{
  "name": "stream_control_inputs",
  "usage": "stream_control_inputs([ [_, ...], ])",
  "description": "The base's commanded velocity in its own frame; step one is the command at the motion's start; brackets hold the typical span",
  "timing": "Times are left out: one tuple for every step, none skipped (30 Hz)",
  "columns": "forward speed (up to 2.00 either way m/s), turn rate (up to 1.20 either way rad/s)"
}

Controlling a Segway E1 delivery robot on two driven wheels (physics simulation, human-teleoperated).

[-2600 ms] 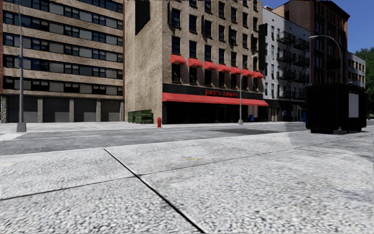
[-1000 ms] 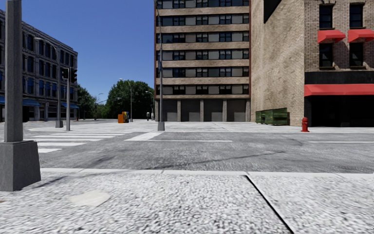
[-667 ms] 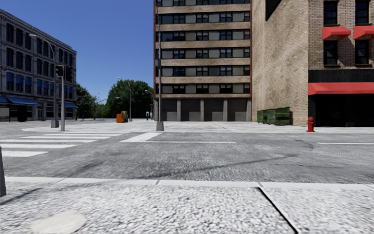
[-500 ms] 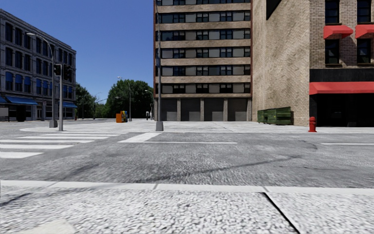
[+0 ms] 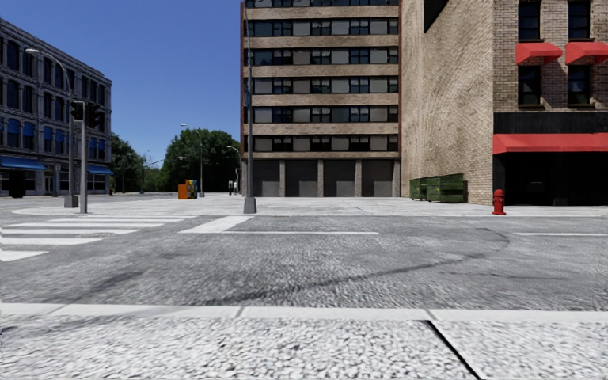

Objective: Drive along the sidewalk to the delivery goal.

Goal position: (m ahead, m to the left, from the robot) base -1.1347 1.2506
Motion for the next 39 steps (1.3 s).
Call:
stream_control_inputs([
  [0.09,-1.20],
  [0.09,-1.20],
  [0.09,-1.20],
  [0.09,-1.05],
  [0.09,-1.05],
  [0.09,-0.34],
  [0.09,-0.04],
  [0.09,-0.04],
  [0.09,-0.01],
  [0.09,0.00],
  [0.09,0.00],
  [0.09,0.00],
  [0.09,0.00],
  [0.09,0.00],
  [0.09,0.00],
  [0.09,0.00],
  [0.09,0.00],
  [0.09,0.00],
  [0.09,0.00],
  [0.09,0.00],
  [0.09,0.00],
  [0.09,0.00],
  [0.09,0.00],
  [0.09,0.00],
  [0.09,0.00],
  [0.09,0.00],
  [0.09,0.00],
  [0.09,0.00],
  [0.09,0.00],
  [0.09,0.00],
  [0.09,0.00],
  [0.09,0.00],
  [0.09,0.00],
  [0.09,0.00],
  [0.09,0.00],
  [0.09,0.00],
  [0.09,0.00],
  [0.09,0.00],
  [0.09,0.00],
])
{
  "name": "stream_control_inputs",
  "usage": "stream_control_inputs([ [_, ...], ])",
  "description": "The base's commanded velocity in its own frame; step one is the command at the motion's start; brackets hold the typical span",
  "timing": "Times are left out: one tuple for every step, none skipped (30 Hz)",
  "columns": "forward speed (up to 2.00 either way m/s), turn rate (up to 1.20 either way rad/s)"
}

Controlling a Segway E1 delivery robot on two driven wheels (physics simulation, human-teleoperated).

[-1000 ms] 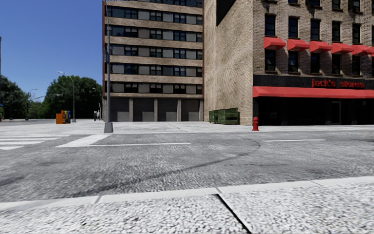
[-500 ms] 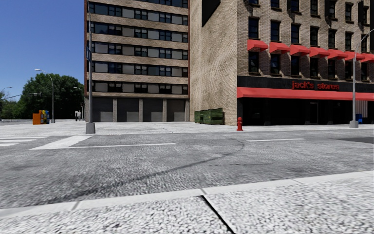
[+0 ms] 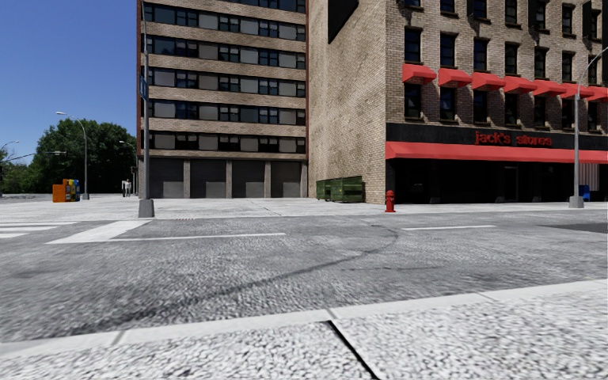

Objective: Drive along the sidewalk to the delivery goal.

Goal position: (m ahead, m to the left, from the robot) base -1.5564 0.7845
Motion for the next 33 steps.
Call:
stream_control_inputs([
  [0.09,0.00],
  [0.09,0.00],
  [0.09,0.00],
  [0.09,0.00],
  [0.09,0.00],
  [0.09,0.00],
  [0.09,0.00],
  [0.09,0.00],
  [0.09,0.00],
  [0.09,0.00],
  [0.09,0.00],
  [0.09,0.00],
  [0.09,0.00],
  [0.09,0.00],
  [0.09,0.00],
  [0.09,0.00],
  [0.09,0.00],
  [0.09,0.00],
  [0.09,0.00],
  [0.09,0.00],
  [0.00,0.00],
  [0.00,0.00],
  [0.00,0.00],
  [0.00,0.00],
  [0.00,0.00],
  [0.00,0.00],
  [0.00,0.00],
  [0.00,0.00],
  [0.00,0.00],
  [0.00,0.00],
  [0.00,0.00],
  [0.00,0.00],
  [0.00,0.00],
])
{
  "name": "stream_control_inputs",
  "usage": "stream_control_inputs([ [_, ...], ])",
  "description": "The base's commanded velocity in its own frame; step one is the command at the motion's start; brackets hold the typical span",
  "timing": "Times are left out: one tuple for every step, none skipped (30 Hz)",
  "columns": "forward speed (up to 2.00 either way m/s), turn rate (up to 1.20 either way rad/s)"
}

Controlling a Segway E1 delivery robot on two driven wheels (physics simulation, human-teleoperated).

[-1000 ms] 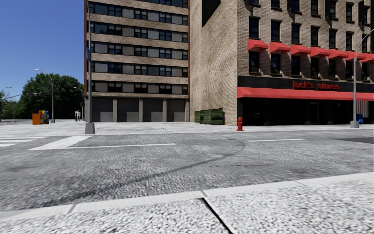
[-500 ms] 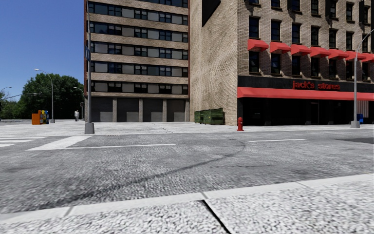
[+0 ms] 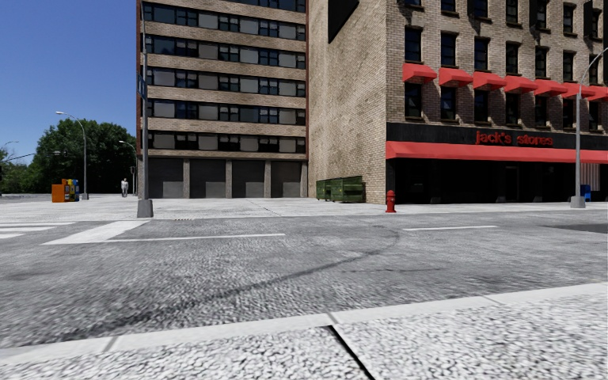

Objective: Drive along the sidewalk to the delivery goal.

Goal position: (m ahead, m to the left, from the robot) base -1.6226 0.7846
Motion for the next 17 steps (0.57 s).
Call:
stream_control_inputs([
  [0.00,0.00],
  [0.00,0.00],
  [0.00,0.00],
  [0.00,0.00],
  [0.00,0.00],
  [0.00,0.00],
  [0.00,0.00],
  [0.00,0.00],
  [0.00,0.00],
  [0.00,0.00],
  [0.00,0.00],
  [0.00,0.00],
  [0.00,0.00],
  [0.00,0.00],
  [0.00,0.00],
  [0.00,0.00],
  [0.00,0.00],
])
